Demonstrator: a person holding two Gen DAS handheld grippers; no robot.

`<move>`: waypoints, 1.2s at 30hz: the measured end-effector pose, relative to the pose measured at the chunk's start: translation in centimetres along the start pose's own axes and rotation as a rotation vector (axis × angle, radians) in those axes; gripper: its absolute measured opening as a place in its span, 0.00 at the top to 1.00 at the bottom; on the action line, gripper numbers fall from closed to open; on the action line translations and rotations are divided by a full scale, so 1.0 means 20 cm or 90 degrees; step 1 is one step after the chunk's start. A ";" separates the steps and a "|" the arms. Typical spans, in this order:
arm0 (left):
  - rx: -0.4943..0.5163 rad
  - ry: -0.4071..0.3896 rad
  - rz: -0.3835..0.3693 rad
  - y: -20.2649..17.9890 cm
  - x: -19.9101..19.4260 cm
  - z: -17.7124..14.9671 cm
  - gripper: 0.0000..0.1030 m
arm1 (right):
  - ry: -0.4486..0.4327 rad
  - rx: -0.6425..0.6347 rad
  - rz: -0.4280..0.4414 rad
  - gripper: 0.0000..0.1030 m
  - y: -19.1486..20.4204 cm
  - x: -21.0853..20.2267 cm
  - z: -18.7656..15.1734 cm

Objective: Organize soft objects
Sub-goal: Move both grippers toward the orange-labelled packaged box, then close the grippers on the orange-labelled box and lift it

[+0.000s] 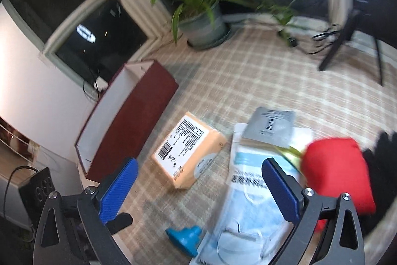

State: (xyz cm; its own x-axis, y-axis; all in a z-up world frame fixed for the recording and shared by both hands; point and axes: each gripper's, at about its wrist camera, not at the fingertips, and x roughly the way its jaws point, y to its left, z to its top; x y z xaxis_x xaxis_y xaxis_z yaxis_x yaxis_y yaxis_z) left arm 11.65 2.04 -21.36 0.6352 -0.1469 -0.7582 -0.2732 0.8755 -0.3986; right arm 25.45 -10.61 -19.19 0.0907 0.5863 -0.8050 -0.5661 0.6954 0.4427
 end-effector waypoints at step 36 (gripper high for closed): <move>-0.110 0.091 -0.020 0.14 0.42 0.19 0.52 | 0.189 0.023 0.020 0.46 -0.08 0.64 0.17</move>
State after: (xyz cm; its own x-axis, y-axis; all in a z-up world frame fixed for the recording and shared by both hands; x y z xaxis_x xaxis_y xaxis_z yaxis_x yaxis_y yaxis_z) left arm 18.96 4.95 -27.01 0.5401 -0.2470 -0.8045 -0.3828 0.7792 -0.4963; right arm 30.27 -2.79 -28.74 -0.1735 0.4645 -0.8684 -0.5348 0.6960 0.4791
